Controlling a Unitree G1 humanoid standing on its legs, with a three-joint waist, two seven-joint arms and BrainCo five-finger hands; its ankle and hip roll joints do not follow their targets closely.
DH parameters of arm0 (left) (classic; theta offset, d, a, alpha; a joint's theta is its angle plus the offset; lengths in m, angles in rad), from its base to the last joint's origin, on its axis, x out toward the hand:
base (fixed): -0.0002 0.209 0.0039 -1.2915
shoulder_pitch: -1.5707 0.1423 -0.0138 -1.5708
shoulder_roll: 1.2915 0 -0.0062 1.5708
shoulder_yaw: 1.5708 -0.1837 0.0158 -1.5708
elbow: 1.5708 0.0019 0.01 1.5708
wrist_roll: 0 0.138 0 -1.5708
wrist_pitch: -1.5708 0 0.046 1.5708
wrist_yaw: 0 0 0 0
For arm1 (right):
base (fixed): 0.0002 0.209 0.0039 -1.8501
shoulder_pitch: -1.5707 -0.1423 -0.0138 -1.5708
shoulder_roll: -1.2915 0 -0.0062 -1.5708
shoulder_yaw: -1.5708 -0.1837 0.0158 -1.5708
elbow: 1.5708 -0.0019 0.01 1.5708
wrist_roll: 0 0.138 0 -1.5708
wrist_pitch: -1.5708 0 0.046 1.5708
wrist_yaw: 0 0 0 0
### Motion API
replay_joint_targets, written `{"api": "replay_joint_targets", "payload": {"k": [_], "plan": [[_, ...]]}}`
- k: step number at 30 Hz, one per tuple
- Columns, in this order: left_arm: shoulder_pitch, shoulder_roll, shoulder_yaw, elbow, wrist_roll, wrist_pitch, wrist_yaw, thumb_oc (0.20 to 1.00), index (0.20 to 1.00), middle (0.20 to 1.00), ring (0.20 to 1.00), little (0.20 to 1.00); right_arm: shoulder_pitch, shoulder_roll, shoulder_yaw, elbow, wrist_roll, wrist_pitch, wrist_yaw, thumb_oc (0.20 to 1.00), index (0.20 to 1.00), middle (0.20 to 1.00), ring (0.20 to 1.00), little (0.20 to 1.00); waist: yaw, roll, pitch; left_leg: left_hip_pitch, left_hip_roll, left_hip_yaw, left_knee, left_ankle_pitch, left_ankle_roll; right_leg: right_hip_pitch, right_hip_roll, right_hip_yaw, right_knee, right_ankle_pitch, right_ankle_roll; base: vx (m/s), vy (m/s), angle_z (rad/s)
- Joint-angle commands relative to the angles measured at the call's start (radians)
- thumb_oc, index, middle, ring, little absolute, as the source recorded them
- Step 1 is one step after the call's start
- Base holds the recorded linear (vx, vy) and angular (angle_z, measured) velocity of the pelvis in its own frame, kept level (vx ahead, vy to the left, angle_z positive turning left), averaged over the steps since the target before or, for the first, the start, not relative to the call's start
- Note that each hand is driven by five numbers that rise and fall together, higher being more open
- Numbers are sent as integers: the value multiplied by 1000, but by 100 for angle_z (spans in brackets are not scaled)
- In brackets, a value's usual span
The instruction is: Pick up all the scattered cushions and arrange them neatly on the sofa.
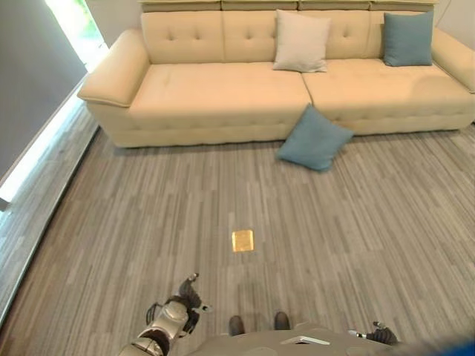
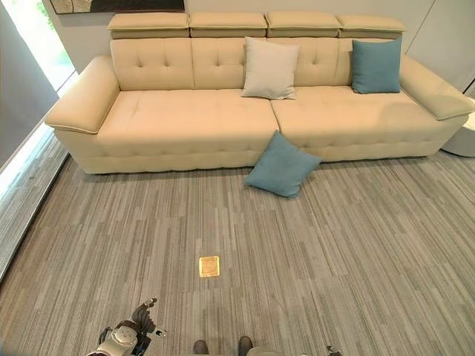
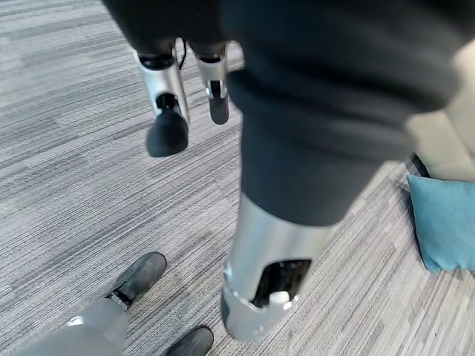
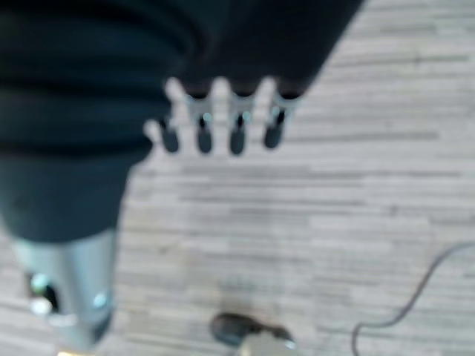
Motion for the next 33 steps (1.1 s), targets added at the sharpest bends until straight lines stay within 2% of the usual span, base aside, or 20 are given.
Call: {"api": "replay_joint_targets", "payload": {"k": [1,5,11,17,19,22,23,26,30,33], "plan": [[-49,11,37,50,18,-7,8,1000,1000,1000,1000,1000,-27,-22,8,50,-29,-5,-24,1000,1000,1000,1000,1000,-14,-34,-17,49,28,-11,24,-154,-39,7,-52,23,23,-68,83,0,0,0],[-47,6,39,54,5,-5,5,1000,1000,1000,1000,1000,-24,-16,13,58,-37,0,-25,1000,1000,1000,1000,1000,-15,-32,-17,50,33,-12,21,-148,-44,11,-48,23,17,-69,81,-10,-24,-1],[-51,15,-5,70,77,4,7,1000,1000,1000,1000,1000,-19,-17,11,64,-45,1,-38,1000,1000,1000,1000,1000,-29,-25,-12,46,47,-12,33,-142,-54,10,-38,26,22,-78,70,-38,-58,-3],[-54,6,-19,75,81,11,7,1000,1000,1000,1000,1000,-15,-6,8,62,-23,6,-42,1000,1000,1000,1000,1000,-47,-31,7,-4,59,-28,160,-180,-53,-7,-26,67,46,-90,48,-60,-50,-7],[-57,-5,-25,69,67,10,5,1000,1000,1000,1000,1000,-22,-8,12,51,-15,3,-44,1000,1000,1000,1000,1000,-40,-34,23,-22,43,-76,217,-200,-53,-17,-17,99,67,-92,39,-30,4,-29],[-76,-24,-51,61,50,6,10,1000,1000,1000,1000,1000,-40,-18,19,49,-5,3,-56,1000,1000,1000,1000,1000,-15,-42,45,-106,-42,-247,291,-209,-52,-40,-10,163,85,-82,39,-38,29,-66],[-78,-28,-54,63,47,8,7,1000,1000,1000,1000,1000,-42,-20,17,46,0,3,-53,1000,1000,1000,1000,1000,-18,-40,44,-106,-47,-258,284,-215,-49,-44,-6,175,84,-79,42,31,56,-116],[-76,-44,-56,70,51,11,2,1000,1000,1000,1000,1000,-45,-25,12,52,-4,12,-50,1000,1000,1000,1000,1000,-25,-27,36,-67,-48,-239,234,-221,-26,-51,2,223,85,-67,57,80,140,-92],[-72,-42,-65,66,69,10,2,1000,1000,1000,1000,1000,-62,-24,35,50,-23,27,-47,1000,1000,1000,1000,1000,-20,-17,43,-54,-42,-178,185,-206,1,-105,0,266,115,-50,82,-8,173,-98],[-73,-32,-48,67,66,9,8,1000,1000,1000,1000,1000,-86,-24,52,51,-42,31,-47,1000,1000,1000,1000,1000,2,-15,59,-53,-32,-124,141,-191,20,-162,-4,259,157,-44,105,-79,104,-92]]}}
